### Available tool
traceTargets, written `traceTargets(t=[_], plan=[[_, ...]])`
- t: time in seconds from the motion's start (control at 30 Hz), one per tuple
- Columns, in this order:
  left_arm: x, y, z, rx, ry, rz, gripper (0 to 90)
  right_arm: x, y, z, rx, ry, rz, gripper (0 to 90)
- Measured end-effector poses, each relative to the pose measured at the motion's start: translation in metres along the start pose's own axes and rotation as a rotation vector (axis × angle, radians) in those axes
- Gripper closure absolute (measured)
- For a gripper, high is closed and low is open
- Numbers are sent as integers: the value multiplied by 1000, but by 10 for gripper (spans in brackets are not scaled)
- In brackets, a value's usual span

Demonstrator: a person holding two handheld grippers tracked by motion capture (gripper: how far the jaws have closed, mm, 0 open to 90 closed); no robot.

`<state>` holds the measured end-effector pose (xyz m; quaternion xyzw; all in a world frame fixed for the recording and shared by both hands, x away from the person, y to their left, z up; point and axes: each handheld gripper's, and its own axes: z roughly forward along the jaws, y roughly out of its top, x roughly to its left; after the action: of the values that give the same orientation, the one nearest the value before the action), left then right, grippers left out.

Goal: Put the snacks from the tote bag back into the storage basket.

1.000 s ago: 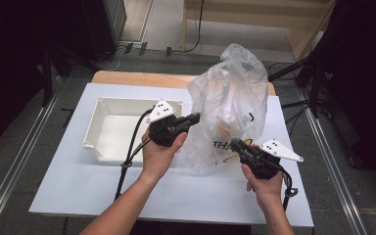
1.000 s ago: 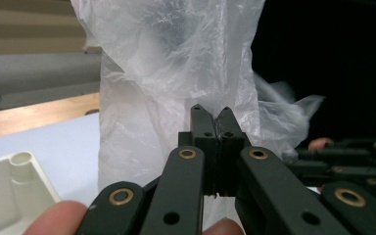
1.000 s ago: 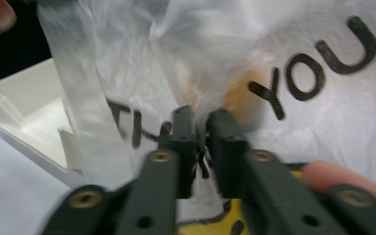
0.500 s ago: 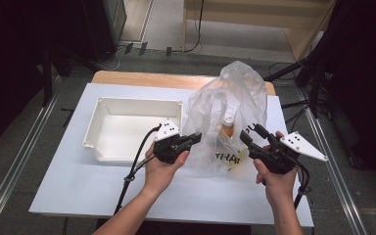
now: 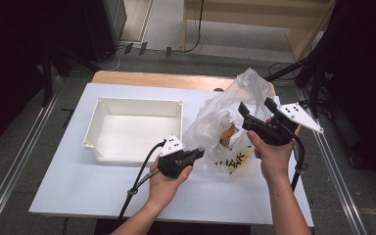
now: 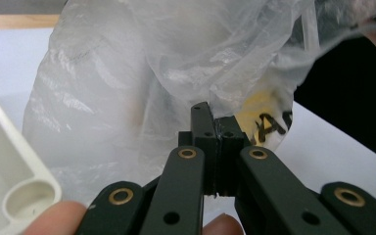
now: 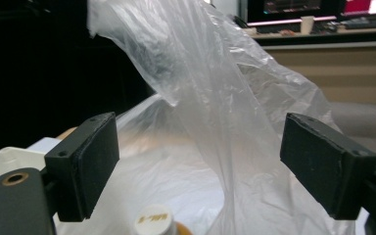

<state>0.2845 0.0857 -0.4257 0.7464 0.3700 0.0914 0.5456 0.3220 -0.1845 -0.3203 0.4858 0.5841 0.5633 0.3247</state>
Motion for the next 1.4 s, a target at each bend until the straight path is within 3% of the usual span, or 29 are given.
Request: traceTargets(t=[0.07,0.17,0.27,0.4,0.6,0.67,0.73,0.8,0.83,0.97,1.03,1.2,1.3,1.4], plan=[[2,-3,-2,4,3,0,900,-1,0,6,2,-3,4,306],[6,-8,-5,10,10,-15,900,-8,-2,15,9,-22,33,698],[8,-14,-7,19,10,-27,900,-19,-7,24,11,3,95,895],[8,-25,-5,47,20,-25,900,-32,-25,43,99,-28,76,900],[15,-42,-3,88,54,-63,900,-52,-73,72,331,-90,93,900],[16,-45,-3,91,48,-78,900,-58,-93,78,395,-105,94,900],[16,-45,-4,91,48,-64,900,-61,-111,80,453,-119,85,900],[17,-46,-3,99,44,-67,900,-64,-123,80,478,-126,89,900],[17,-46,-3,101,42,-66,900,-66,-127,78,475,-108,103,856],[17,-47,-3,105,34,-65,900,-69,-127,57,372,-29,165,540],[17,-47,-3,101,31,-73,900,-69,-120,42,308,-30,139,440],[18,-48,-5,83,29,-86,900,-61,-96,7,174,-6,93,366],[17,-48,-4,79,37,-78,896,-53,-82,-6,134,7,49,353],[17,-48,-5,80,38,-79,889,-40,-70,-11,122,30,-26,397]])
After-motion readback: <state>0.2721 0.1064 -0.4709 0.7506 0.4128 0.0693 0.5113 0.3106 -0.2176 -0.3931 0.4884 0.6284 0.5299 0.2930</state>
